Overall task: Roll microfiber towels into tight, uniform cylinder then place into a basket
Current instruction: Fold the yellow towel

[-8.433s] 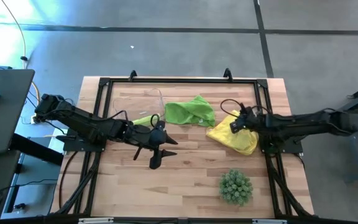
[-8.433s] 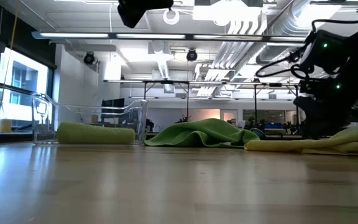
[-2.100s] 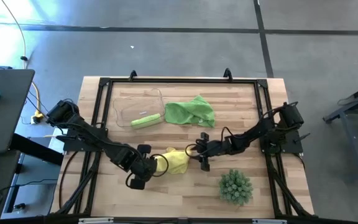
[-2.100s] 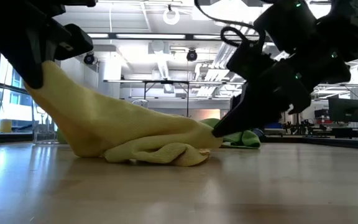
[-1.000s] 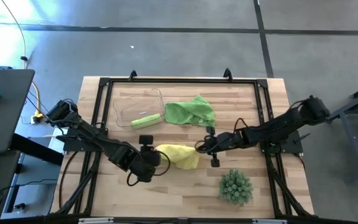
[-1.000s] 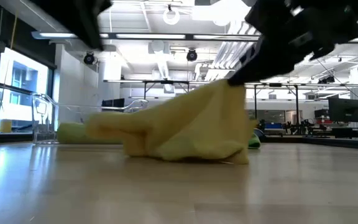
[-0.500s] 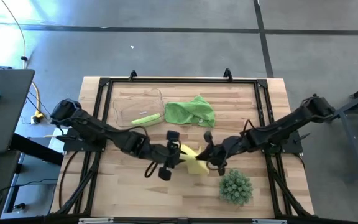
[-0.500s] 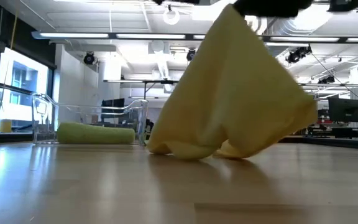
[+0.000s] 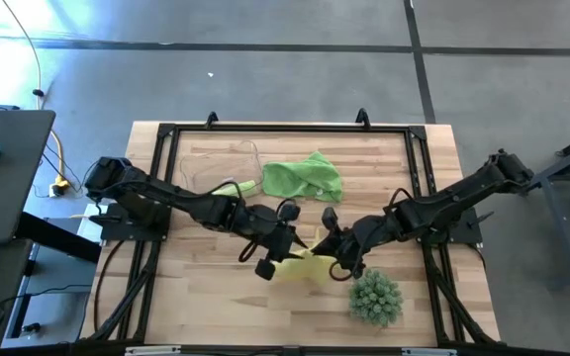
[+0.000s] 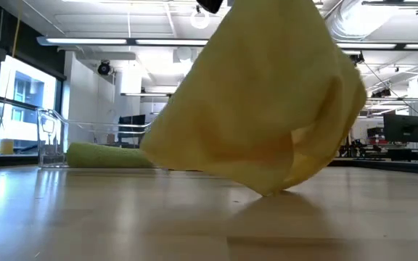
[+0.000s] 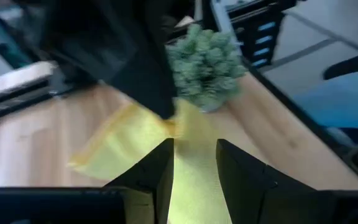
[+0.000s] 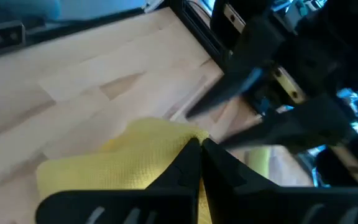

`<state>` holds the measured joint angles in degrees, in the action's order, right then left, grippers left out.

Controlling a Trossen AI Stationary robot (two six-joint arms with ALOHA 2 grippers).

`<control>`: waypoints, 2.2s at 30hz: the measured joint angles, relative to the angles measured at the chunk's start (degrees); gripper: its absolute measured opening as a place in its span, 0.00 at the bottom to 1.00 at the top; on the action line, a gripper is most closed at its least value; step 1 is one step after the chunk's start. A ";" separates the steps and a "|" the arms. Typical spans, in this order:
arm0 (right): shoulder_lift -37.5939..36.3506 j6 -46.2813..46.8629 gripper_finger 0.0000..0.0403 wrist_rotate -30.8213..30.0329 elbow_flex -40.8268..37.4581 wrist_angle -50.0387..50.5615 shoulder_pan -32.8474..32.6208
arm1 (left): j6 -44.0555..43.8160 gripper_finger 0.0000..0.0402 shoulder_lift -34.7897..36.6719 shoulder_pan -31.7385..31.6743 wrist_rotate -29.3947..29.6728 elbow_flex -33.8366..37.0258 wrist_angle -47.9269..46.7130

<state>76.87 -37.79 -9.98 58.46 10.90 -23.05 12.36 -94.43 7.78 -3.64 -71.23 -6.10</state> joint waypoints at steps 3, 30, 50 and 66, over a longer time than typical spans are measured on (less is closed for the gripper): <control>0.01 -2.32 0.00 -1.78 0.00 -0.10 0.17 | -0.16 0.28 -0.25 -0.06 -3.11 0.00 0.20; 0.03 2.76 0.00 -10.04 0.00 5.05 0.13 | -2.66 0.28 -1.95 3.15 21.12 0.03 -3.56; 0.03 1.63 0.00 -11.38 -0.02 4.48 0.17 | -4.94 0.35 -5.46 -1.08 4.11 -0.02 1.91; 0.03 10.61 0.00 -14.07 -0.07 5.17 0.14 | -16.20 0.02 -6.48 -0.75 6.88 0.06 -3.16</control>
<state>76.90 -27.18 -24.05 58.38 16.06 -22.91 -3.84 -100.91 7.03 3.24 -71.17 -9.26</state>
